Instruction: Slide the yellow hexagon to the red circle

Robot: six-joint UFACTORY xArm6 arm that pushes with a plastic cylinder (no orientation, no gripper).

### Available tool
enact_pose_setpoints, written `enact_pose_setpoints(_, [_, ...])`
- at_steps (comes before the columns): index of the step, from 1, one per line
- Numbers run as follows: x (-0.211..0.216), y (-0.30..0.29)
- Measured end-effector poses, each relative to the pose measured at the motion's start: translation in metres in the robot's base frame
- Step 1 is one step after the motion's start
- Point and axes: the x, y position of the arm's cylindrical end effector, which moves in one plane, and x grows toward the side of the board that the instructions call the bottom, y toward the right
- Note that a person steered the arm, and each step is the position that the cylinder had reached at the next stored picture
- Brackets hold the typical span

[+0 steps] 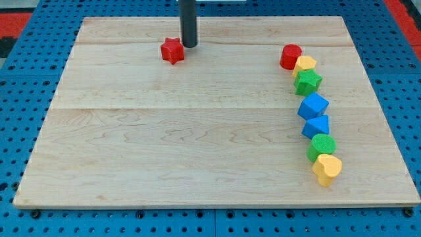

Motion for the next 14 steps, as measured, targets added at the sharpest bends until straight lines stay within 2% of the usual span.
enact_pose_setpoints(1, [0.030,-0.034])
enact_pose_setpoints(2, [-0.027,0.025])
enact_pose_setpoints(3, [-0.034,0.114])
enact_pose_setpoints(4, [-0.034,0.236])
enact_pose_setpoints(5, [0.014,0.308])
enact_pose_setpoints(6, [0.039,0.225])
enact_pose_setpoints(7, [0.017,0.137])
enact_pose_setpoints(9, [-0.012,0.148])
enact_pose_setpoints(10, [-0.010,0.061])
enact_pose_setpoints(11, [0.020,0.000])
enact_pose_setpoints(13, [-0.019,0.042])
enact_pose_setpoints(14, [-0.016,0.156])
